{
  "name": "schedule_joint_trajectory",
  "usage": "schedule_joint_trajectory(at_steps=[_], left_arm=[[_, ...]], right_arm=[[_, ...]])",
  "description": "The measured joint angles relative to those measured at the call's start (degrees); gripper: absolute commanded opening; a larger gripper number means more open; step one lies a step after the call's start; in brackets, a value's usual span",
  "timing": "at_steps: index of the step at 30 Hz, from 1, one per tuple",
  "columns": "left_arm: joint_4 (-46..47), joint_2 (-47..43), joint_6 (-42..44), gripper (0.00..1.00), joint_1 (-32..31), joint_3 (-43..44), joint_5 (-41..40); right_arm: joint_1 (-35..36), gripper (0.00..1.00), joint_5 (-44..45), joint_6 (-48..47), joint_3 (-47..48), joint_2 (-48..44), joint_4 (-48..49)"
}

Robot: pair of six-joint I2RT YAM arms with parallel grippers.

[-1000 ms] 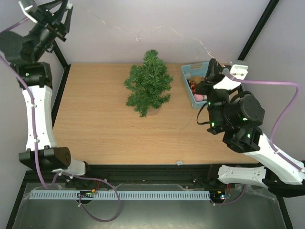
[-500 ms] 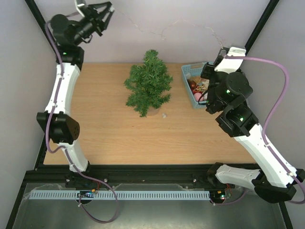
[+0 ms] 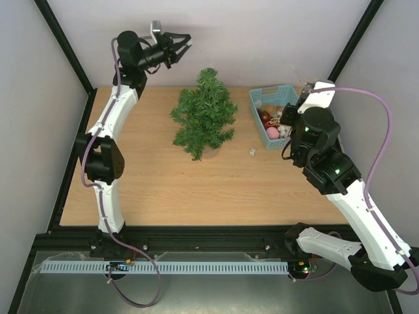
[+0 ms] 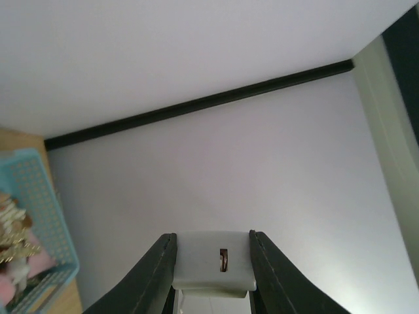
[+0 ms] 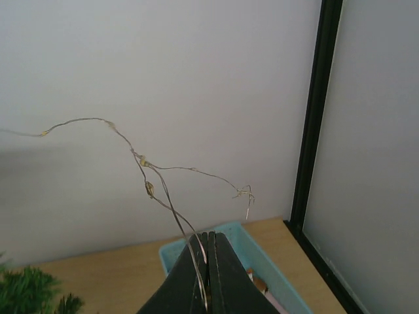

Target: Decorate the small christmas tree

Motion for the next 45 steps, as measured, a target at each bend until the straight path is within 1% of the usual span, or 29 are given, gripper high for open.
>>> schedule_joint_trajectory(at_steps=[2, 4, 7, 10, 14, 23, 27, 32, 35, 39, 45], left_arm=[[-1.2, -1.1, 2.9, 0.28, -0.6, -2.9, 0.6], [-3.8, -3.8, 6.8, 0.28, -1.1, -8.0, 1.0], [-7.3, -9.6, 11.7, 0.28, -1.7, -17.4, 1.3], [-8.7, -15.1, 15.3, 0.28, -2.0, -25.1, 1.3], [-9.9, -20.6, 18.5, 0.29, -2.1, -31.6, 1.3], [-12.2, -26.5, 23.9, 0.3, -3.2, -37.4, 0.9], [-12.9, -27.2, 25.1, 0.31, -4.0, -40.6, 0.6], [-13.1, -26.8, 25.6, 0.39, -5.0, -41.9, 0.1], [-12.9, -26.8, 25.7, 0.49, -5.4, -41.9, 0.1], [-13.9, -27.3, 26.7, 0.57, -5.7, -42.0, 0.1], [-17.2, -31.1, 28.8, 0.66, -5.4, -45.0, -0.2]], right_arm=[[0.0, 0.01, -0.8, 1.4, -1.5, -1.2, -1.8], [0.0, 0.02, -2.0, 3.1, -3.3, -2.8, -4.0], [0.0, 0.01, -3.4, 5.5, -4.7, -4.8, -6.9], [0.0, 0.01, -5.0, 7.9, -5.7, -6.8, -9.3], [0.0, 0.01, -6.7, 10.0, -7.1, -8.8, -11.5], [0.0, 0.01, -10.6, 13.1, -9.2, -10.3, -14.2], [0.0, 0.01, -12.8, 14.2, -9.8, -10.3, -14.5], [0.0, 0.01, -15.9, 15.5, -11.1, -10.3, -14.9], [0.0, 0.01, -17.9, 16.2, -11.9, -10.8, -15.0], [0.0, 0.01, -21.0, 18.0, -13.0, -12.7, -15.6], [0.0, 0.01, -27.3, 21.2, -15.3, -16.3, -17.7]])
